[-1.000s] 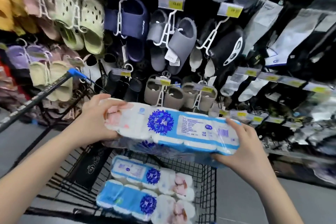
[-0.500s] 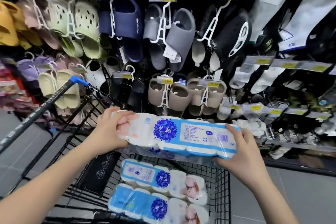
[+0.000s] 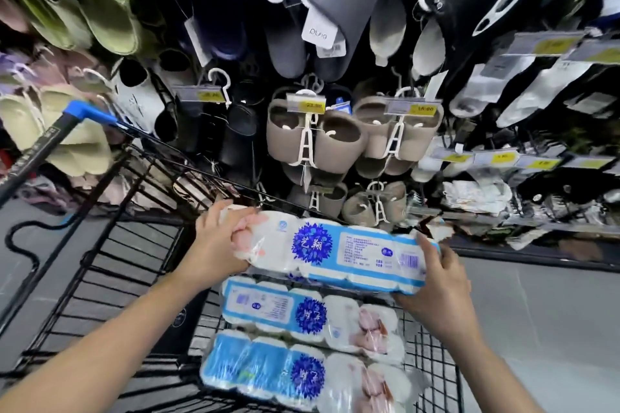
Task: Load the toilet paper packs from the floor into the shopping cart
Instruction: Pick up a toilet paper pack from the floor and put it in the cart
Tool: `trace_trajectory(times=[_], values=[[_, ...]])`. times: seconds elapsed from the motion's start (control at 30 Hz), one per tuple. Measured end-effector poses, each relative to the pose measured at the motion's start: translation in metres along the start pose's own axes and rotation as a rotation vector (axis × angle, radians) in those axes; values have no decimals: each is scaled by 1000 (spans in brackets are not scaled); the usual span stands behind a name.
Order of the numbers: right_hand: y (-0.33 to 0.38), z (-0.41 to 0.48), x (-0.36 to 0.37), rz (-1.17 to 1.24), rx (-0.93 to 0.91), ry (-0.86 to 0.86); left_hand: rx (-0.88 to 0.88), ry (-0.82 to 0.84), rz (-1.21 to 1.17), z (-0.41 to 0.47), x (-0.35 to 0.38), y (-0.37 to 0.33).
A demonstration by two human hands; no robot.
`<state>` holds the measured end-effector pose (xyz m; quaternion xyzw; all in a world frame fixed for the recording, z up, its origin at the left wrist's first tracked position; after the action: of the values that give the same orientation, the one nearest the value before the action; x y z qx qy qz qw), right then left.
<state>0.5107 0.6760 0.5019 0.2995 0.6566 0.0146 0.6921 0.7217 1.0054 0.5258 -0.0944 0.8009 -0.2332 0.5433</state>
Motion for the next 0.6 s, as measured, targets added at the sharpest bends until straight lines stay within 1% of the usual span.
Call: trace_trajectory(times=[0.07,0.17,0.33,0.43,0.6], values=[[-3,4,18,-2,29,24,-14,16,-8,12,14,11],[-8,9,41,-5,54,25,20,7,34,31,34,25],[-17,14,76,-56,99,70,3,64,49,53,61,39],[-24,18,94,-16,139,121,-15,95,48,63,78,50],[-29,30,121,-27,165,229,-62,119,97,75,107,71]])
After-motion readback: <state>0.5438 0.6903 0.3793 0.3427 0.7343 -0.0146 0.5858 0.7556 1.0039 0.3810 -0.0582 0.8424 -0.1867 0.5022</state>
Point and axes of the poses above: each hand's wrist, its own z-axis towards the middle knuckle, its own x-axis out of the palm, y = z × x, the point moved 1 cm from there along z, towards the middle knuckle, and after that the axes turned 11 degrees about -x, right-handed, at the moved point
